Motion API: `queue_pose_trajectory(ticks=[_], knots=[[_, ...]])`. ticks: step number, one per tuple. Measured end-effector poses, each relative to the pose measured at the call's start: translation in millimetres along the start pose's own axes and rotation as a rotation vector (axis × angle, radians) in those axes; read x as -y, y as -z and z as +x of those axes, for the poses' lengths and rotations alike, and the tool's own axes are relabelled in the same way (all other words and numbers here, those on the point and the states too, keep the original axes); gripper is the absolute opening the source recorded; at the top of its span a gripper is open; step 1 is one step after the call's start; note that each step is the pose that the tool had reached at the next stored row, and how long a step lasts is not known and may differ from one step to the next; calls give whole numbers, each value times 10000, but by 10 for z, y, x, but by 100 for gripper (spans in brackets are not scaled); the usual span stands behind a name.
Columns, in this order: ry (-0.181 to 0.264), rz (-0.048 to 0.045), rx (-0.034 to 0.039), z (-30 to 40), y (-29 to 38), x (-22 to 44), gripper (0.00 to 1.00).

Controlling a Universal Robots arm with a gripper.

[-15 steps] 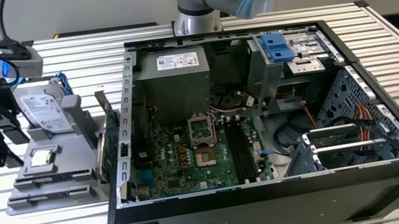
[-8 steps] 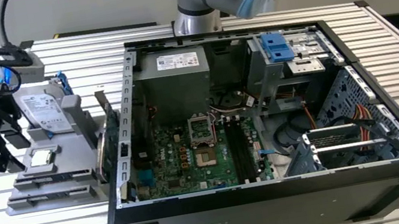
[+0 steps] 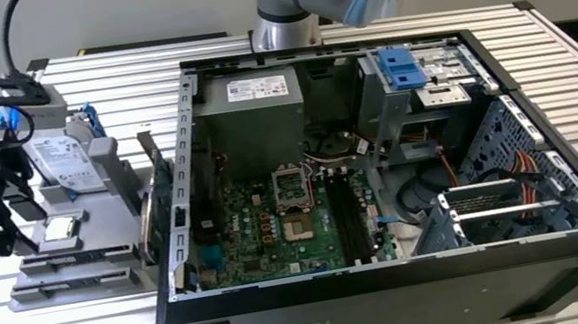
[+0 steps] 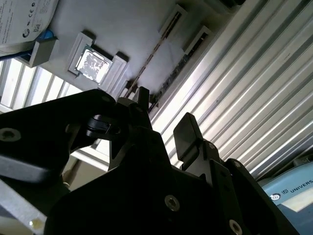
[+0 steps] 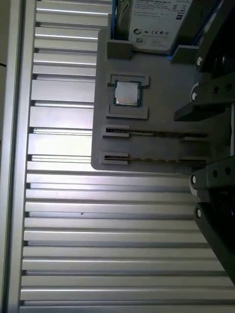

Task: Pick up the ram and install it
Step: 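Pick up the ram and move it above insertion slot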

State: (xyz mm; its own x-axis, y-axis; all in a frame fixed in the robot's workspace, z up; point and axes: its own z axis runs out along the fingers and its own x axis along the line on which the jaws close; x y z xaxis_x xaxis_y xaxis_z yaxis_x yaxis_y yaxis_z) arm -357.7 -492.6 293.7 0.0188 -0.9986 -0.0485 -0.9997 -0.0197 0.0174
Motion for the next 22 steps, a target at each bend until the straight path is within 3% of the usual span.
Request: queue_pose_trajectory(ticks=[22], knots=[[0, -1, 0, 65, -169, 2, 100]])
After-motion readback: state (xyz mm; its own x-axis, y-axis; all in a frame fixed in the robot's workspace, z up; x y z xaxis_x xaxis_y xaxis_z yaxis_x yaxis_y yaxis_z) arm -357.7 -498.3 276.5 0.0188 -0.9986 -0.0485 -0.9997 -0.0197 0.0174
